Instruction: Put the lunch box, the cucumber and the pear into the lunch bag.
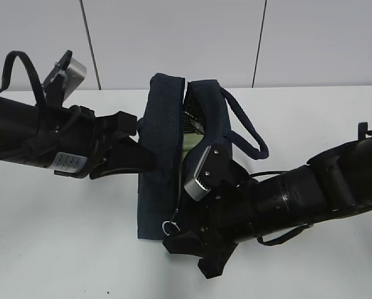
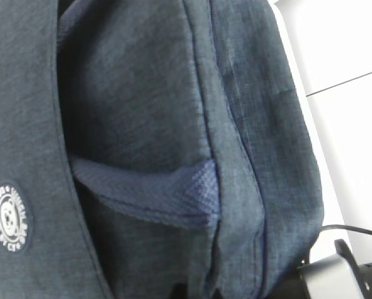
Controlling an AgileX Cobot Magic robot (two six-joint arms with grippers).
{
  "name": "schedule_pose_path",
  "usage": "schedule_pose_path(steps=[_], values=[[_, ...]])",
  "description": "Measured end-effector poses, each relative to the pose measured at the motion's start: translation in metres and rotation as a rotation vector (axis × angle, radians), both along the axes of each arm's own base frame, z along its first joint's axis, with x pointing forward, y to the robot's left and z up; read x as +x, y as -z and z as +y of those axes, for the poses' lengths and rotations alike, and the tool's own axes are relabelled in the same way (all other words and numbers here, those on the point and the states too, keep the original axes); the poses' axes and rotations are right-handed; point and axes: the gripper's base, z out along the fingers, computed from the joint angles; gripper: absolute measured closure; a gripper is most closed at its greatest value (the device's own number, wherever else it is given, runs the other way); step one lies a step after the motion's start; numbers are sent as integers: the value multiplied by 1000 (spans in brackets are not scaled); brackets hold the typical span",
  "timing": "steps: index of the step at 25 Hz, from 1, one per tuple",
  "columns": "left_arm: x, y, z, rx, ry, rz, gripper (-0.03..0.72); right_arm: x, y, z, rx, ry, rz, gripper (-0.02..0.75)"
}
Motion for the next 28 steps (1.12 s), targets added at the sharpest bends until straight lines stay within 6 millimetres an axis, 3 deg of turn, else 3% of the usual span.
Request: schedule_pose_path(steps=[10, 21, 28], values=[[0, 0, 0, -1, 1, 1, 703, 1, 1, -1, -16, 10, -5, 537], [0, 0, 0, -1, 3, 1, 703, 1, 0, -1, -5, 45, 41, 731], [0, 0, 0, -1, 3, 1, 703, 1, 0, -1, 1, 64, 67, 732]])
